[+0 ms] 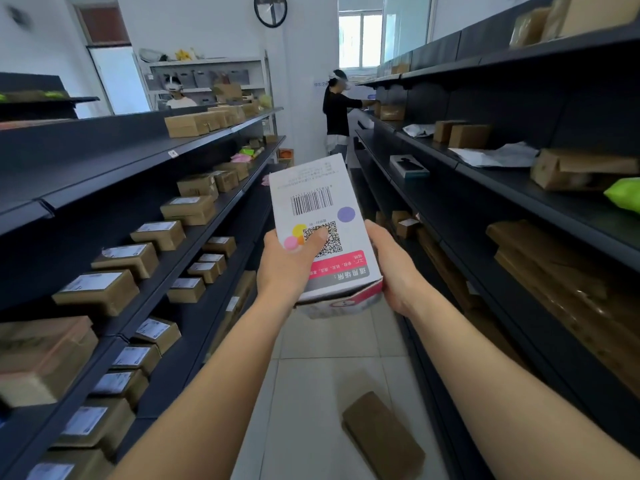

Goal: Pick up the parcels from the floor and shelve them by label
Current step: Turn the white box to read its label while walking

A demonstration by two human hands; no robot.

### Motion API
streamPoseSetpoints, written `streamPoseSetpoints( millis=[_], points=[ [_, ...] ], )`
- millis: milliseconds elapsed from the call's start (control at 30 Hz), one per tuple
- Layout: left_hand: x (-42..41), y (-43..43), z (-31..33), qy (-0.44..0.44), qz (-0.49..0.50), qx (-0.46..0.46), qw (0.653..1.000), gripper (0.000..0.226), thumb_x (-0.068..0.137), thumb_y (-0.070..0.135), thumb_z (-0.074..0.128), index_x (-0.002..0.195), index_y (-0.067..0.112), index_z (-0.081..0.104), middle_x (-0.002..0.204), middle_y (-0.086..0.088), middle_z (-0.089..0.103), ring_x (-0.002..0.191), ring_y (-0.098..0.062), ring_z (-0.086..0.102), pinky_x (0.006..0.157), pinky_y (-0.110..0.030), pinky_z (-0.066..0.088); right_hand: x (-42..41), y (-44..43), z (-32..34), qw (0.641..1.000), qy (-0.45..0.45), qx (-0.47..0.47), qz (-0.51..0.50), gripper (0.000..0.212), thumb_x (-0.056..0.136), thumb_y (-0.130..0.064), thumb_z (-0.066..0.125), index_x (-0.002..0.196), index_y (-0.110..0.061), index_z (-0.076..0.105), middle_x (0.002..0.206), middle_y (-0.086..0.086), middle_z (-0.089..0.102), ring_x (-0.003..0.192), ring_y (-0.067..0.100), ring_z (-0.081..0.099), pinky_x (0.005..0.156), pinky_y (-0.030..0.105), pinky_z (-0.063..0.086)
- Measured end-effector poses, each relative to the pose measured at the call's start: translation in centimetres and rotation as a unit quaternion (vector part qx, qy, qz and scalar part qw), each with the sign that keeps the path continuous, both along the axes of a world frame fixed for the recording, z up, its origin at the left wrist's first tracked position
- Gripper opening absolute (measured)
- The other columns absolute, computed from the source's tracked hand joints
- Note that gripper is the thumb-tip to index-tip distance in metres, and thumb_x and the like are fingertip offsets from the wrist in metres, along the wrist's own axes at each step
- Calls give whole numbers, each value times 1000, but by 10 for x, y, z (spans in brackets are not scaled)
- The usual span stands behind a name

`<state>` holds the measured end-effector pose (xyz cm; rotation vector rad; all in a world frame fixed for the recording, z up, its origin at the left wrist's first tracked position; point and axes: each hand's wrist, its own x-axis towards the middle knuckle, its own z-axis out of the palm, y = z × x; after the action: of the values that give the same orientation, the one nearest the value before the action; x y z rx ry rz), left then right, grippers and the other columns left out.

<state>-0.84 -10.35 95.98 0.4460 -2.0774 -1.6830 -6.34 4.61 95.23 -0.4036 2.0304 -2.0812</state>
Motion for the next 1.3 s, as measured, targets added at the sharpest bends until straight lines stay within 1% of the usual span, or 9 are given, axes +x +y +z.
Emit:
streamPoseSetpoints(
  millis=[200, 400, 533, 667, 767, 900, 1033, 1167, 1300],
  points=[
    [-2, -5, 5, -113, -11, -25, 993, 61, 84, 52, 65, 116, 20, 25, 99, 0, 65, 86, -20, 69, 85, -47, 57, 2, 9, -3, 992, -87, 81, 31, 63, 90, -75, 39, 94, -24, 76, 88, 5, 83, 82, 25, 80, 78, 36, 61],
    [1, -1, 0, -126, -1, -117, 985, 61, 94, 52, 49, 139, 16, 31, 121, -7, 41, 80, -15, 54, 67, -32, 49, 4, 10, -7, 988, -106, 113, 3, 69, 82, -78, 52, 97, -14, 73, 74, 2, 82, 66, 20, 79, 52, 24, 55],
    [2, 0, -2, -125, -24, -184, 975, 46, 98, 50, 39, 126, 15, 52, 121, -11, 59, 96, -21, 60, 70, -31, 50, 6, 11, -12, 982, -143, 121, -12, 73, 81, -75, 57, 108, -8, 71, 71, 5, 81, 60, 21, 78, 42, 22, 54],
    [4, 0, 5, -222, -61, -128, 965, 87, 77, 83, 38, 129, 16, 56, 131, -16, 52, 86, -23, 68, 61, -27, 53, 7, 12, -13, 983, -150, 109, -20, 60, 85, -57, 69, 112, -3, 69, 64, 4, 79, 53, 18, 76, 43, 23, 55],
    [7, -3, 4, -230, -100, -37, 967, 91, 65, 85, 47, 122, 16, 63, 121, -16, 65, 83, -29, 74, 80, -40, 61, 9, 13, -14, 982, -151, 109, -18, 52, 87, -46, 73, 115, -3, 68, 84, 12, 82, 59, 21, 77, 47, 27, 59],
    [8, -6, -7, -179, -78, 28, 980, 51, 90, 51, 52, 108, 7, 68, 87, -11, 78, 80, -27, 74, 85, -41, 57, 8, 12, -16, 993, -109, 42, 6, 38, 96, -26, 66, 131, -18, 54, 110, 15, 78, 85, 28, 76, 72, 44, 63],
    [8, -4, -13, -121, -56, 103, 986, 26, 98, 29, 51, 108, 8, 62, 91, -10, 76, 75, -23, 72, 72, -37, 58, 9, 10, -7, 995, -95, 32, 8, 12, 93, -39, 56, 98, -43, 67, 93, -2, 82, 93, 28, 77, 91, 50, 56],
    [6, -3, -6, -81, -60, 72, 992, 16, 98, 26, 50, 100, 14, 60, 89, -6, 75, 73, -20, 73, 61, -31, 58, 12, 9, -11, 991, -125, 23, -48, 26, 99, -37, 49, 86, -18, 61, 72, 1, 70, 90, 28, 68, 86, 39, 48],
    [6, -3, -2, -72, -65, 109, 989, 18, 99, 24, 49, 95, 12, 62, 78, -2, 75, 65, -17, 71, 60, -30, 56, 11, 13, -16, 991, -130, -4, -6, 30, 97, -46, 53, 87, -20, 64, 78, 2, 74, 86, 28, 74, 97, 39, 50]
  ],
)
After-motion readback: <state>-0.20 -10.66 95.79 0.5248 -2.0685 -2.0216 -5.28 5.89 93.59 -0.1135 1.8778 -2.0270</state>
